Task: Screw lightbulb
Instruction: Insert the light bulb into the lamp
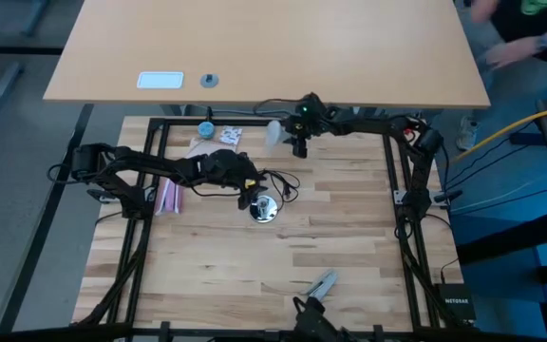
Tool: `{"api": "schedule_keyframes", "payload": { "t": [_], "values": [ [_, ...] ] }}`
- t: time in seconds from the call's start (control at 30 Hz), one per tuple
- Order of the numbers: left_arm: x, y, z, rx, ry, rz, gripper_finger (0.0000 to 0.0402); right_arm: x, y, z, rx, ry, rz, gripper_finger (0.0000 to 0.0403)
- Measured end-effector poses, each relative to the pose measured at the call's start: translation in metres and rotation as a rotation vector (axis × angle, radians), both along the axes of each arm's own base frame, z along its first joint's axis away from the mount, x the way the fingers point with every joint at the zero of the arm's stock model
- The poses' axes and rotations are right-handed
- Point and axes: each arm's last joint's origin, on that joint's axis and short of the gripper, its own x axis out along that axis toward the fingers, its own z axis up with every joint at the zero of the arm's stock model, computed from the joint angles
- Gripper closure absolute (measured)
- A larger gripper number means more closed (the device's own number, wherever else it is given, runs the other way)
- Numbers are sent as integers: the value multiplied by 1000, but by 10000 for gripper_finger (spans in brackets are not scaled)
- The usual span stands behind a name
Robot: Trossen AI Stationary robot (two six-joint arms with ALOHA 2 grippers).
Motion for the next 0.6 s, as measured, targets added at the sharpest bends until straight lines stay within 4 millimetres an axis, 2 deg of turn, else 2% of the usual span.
{"api": "schedule_keyframes", "payload": {
  "t": [0.27, 0.6],
  "values": [
    [-4, 5, 21, 46, -104, 50, 247, 10, -8, 47, -1, 10, 22, 233],
    [-37, 14, 54, 86, -89, 137, 247, 7, -5, 124, 2, 91, 76, 233]
  ]
}}
